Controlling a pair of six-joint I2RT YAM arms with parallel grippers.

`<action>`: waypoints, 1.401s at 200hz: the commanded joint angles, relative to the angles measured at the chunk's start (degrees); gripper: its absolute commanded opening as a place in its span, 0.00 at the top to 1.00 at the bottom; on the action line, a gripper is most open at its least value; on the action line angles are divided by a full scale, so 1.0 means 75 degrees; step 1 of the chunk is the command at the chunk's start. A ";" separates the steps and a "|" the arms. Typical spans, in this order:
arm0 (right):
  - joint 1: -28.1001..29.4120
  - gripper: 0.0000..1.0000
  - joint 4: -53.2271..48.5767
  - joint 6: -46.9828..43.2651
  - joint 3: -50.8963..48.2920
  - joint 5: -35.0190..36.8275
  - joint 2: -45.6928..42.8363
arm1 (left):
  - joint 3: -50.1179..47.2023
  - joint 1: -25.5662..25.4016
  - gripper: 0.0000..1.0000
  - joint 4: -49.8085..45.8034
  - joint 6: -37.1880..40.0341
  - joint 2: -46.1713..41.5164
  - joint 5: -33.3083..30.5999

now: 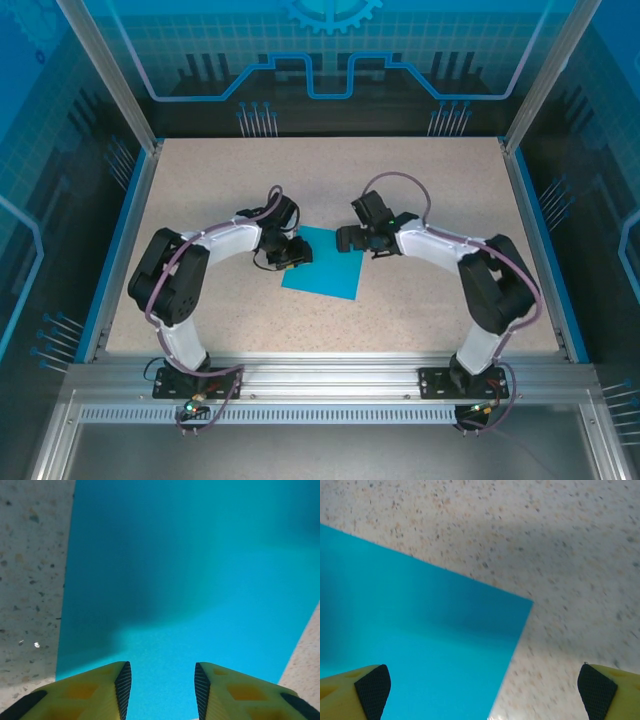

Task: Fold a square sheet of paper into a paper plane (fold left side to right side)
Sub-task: Pick up the square sheet of paper from the center of the table.

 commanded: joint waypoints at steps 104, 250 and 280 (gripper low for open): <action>0.0178 0.00 -0.0577 0.0081 0.1106 -0.0602 0.1619 | -0.0573 0.0013 0.59 0.0123 0.0096 0.0456 0.0174; 0.0955 0.14 -0.1127 -0.0076 0.1224 -0.0683 0.1147 | -0.0640 0.0012 0.59 0.0472 -0.0035 0.0164 0.0453; 0.0958 0.29 -0.1120 -0.0165 0.1225 -0.0884 0.1023 | -0.0654 0.0004 0.59 0.0515 -0.0015 -0.0026 0.0479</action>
